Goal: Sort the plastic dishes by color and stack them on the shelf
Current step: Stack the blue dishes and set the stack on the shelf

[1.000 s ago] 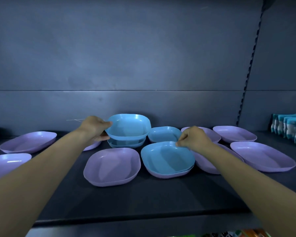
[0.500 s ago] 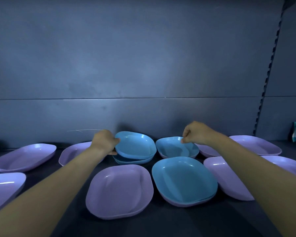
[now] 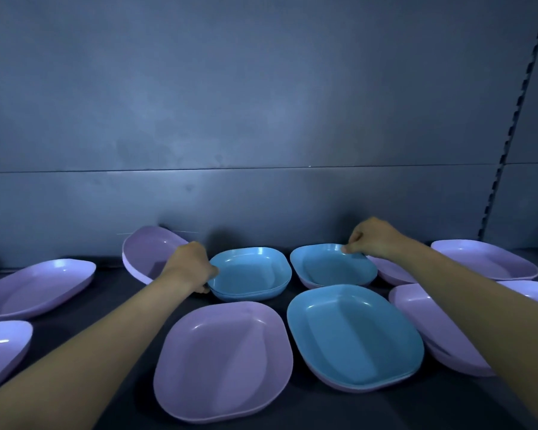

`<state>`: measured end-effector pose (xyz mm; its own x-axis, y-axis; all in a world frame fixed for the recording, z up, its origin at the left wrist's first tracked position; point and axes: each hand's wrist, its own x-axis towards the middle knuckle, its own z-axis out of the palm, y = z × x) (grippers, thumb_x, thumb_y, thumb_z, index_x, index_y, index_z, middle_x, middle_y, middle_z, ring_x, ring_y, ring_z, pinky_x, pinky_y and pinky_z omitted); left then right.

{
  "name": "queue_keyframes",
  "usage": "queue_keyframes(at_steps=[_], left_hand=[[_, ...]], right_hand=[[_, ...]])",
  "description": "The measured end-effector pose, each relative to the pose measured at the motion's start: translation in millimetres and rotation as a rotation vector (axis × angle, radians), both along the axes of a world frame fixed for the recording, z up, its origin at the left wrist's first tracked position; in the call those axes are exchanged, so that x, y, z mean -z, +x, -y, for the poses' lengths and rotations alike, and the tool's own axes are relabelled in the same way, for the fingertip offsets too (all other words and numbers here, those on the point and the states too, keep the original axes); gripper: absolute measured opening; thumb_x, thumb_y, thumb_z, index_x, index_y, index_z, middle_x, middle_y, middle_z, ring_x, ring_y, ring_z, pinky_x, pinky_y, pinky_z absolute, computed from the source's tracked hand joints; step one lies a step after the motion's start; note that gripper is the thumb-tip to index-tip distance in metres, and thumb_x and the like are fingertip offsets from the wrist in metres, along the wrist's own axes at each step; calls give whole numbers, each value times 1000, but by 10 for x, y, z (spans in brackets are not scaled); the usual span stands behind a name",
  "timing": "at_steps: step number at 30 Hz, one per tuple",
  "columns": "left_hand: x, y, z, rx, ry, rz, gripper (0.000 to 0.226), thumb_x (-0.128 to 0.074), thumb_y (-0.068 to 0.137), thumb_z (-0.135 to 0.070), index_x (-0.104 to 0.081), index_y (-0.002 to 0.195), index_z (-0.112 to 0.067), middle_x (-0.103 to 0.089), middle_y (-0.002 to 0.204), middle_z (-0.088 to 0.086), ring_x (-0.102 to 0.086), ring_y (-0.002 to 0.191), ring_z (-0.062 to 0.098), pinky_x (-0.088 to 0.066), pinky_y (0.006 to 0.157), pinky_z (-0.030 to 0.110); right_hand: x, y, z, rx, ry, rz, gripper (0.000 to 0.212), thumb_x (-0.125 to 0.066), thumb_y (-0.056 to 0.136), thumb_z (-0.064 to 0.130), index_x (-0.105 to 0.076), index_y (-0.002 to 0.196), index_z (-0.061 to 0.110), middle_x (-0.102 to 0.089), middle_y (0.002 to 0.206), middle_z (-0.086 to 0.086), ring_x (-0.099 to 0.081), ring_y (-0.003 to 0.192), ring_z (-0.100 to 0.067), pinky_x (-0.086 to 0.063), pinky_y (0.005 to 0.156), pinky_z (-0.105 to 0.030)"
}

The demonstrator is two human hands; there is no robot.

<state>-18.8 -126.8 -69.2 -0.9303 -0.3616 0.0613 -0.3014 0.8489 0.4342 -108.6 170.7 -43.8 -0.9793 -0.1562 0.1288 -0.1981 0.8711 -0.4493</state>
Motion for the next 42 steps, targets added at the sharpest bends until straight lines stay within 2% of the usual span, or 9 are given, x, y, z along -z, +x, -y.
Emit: queue_keyframes(at_steps=[7, 10, 16, 21, 25, 29, 33, 37, 42], left_hand=[[-18, -9, 45, 23, 111, -84, 34, -59, 78, -7, -45, 47, -9, -41, 24, 0, -43, 21, 9, -37, 40, 18], [-65, -9, 53, 27, 107, -92, 32, -59, 79, -9, -47, 49, -10, -43, 23, -2, -42, 20, 4, -36, 37, 11], [-99, -10, 55, 15, 104, -84, 33, -57, 81, -10, -46, 50, -11, -43, 22, -3, -41, 21, 3, -39, 52, 20], [-149, 14, 72, 6, 131, -106, 35, -57, 82, -8, -45, 49, -9, -42, 23, -2, -57, 51, 25, -52, 70, 30], [-212, 72, 49, 3, 166, -131, 39, -58, 79, -9, -41, 45, -9, -40, 22, 0, -57, 59, 30, -54, 78, 35], [-280, 107, 49, -27, 166, -164, 40, -59, 78, -10, -38, 44, -9, -43, 32, 2, -58, 56, 24, -52, 69, 31], [-322, 150, 64, -86, 257, -205, 38, -56, 83, -7, -44, 47, -9, -46, 30, -2, -48, 23, 8, -42, 40, 15], [-406, 283, 33, -111, 365, -227, 26, -54, 86, -10, -55, 62, -2, -59, 57, 13, -60, 49, 25, -48, 52, 24], [-531, 580, -2, -106, 536, -259, 19, -52, 90, -7, -56, 74, 4, -59, 67, 14, -58, 55, 26, -48, 33, 16]], right_hand=[[50, -112, 9, 61, 140, 52, 35, -76, 74, 23, -72, 100, -1, -70, 106, -14, -65, 98, -26, -47, 77, -28], [47, -144, -4, 76, 84, 95, 32, -76, 74, 13, -71, 100, -4, -67, 89, -14, -59, 81, -21, -45, 72, -25], [11, -141, -26, 105, -65, 139, 21, -73, 77, 6, -70, 93, -7, -54, 58, -6, -43, 48, -14, -34, 47, -22], [51, -145, -31, 131, -182, 87, 3, -70, 76, 3, -68, 76, 1, -54, 60, -9, -50, 57, -22, -44, 57, -25], [45, -147, -73, 156, -324, 51, 8, -68, 77, 3, -70, 81, -4, -60, 70, -13, -57, 69, -27, -49, 70, -30], [-12, -107, -121, 176, -469, 43, 11, -70, 76, 1, -64, 67, 1, -62, 75, -15, -58, 70, -27, -53, 77, -37], [-110, 22, -167, 179, -560, 28, 12, -71, 76, 0, -63, 67, -1, -62, 75, -17, -58, 69, -27, -56, 75, -40], [-262, 238, -204, 174, -685, 48, 17, -67, 78, -7, -57, 65, -1, -56, 65, -12, -55, 56, -23, -51, 47, -26], [-423, 554, -255, 115, -798, 79, 12, -67, 80, -6, -57, 74, -5, -57, 67, -14, -59, 56, -24, -50, 36, -19]])
